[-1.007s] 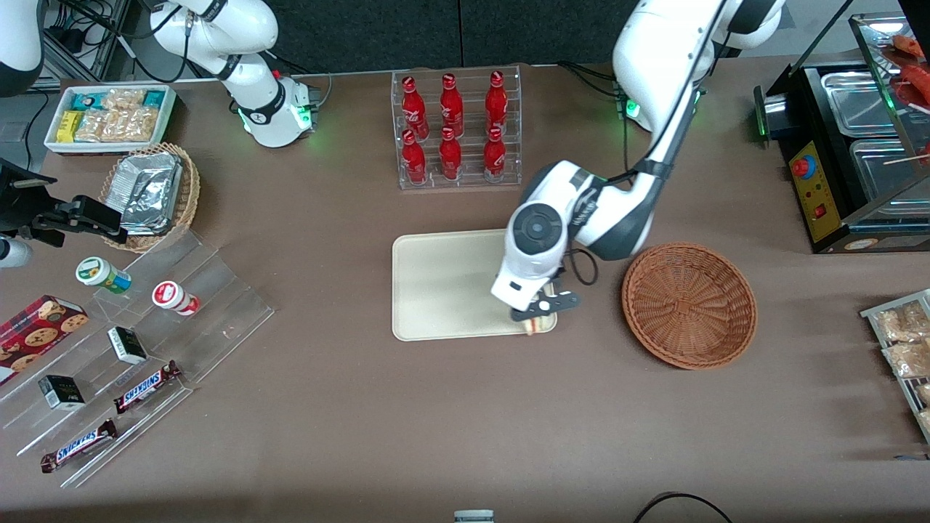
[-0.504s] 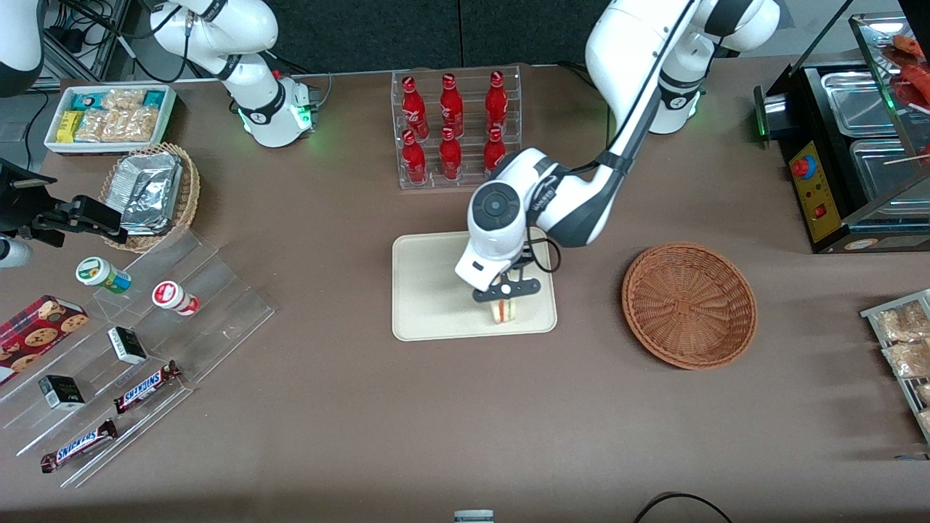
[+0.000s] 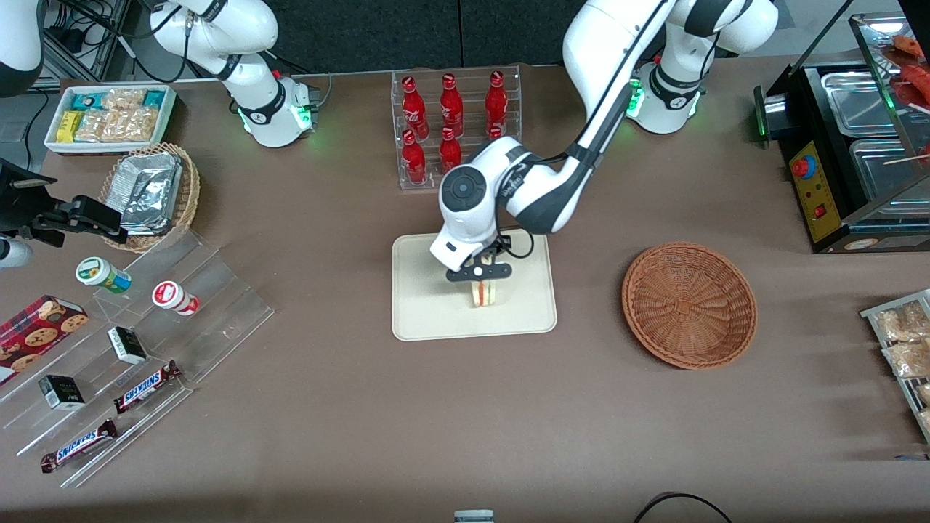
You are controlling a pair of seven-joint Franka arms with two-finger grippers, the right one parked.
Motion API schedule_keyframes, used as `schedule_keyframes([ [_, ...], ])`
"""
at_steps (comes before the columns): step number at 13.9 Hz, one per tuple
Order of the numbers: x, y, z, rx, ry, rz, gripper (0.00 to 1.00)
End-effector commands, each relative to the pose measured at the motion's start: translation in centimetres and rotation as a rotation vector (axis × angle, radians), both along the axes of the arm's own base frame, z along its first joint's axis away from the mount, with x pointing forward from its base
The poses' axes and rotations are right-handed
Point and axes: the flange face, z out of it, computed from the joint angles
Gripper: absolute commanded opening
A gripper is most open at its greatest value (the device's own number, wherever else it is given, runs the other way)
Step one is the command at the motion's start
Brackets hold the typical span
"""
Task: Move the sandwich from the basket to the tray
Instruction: 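Lift the sandwich and carry it with the left gripper over the tray, then lower the sandwich onto the tray and open the left gripper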
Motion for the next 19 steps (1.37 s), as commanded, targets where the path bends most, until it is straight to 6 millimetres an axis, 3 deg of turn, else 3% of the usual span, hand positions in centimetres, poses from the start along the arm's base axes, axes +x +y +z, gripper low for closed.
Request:
schedule_keyframes([
  [1, -0.8, -1.2, -0.7, 0.015, -0.009, -0.008, 0.0],
  [8, -1.1, -1.0, -2.6, 0.047, 0.005, 0.032, 0.0],
  [10, -1.0, -1.0, -2.9, 0.056, -0.003, 0.026, 0.57],
  [11, -1.0, -1.0, -3.0, 0.056, -0.004, 0.024, 0.95],
  [13, -0.9, -1.0, -2.6, 0.052, -0.006, 0.026, 1.0],
  [15, -0.1, -0.8, -0.9, 0.036, -0.017, 0.041, 1.0],
  [17, 0.8, 0.3, 2.5, 0.029, -0.034, 0.066, 1.0],
  [19, 3.1, 3.0, 7.3, 0.002, -0.053, 0.121, 1.0],
])
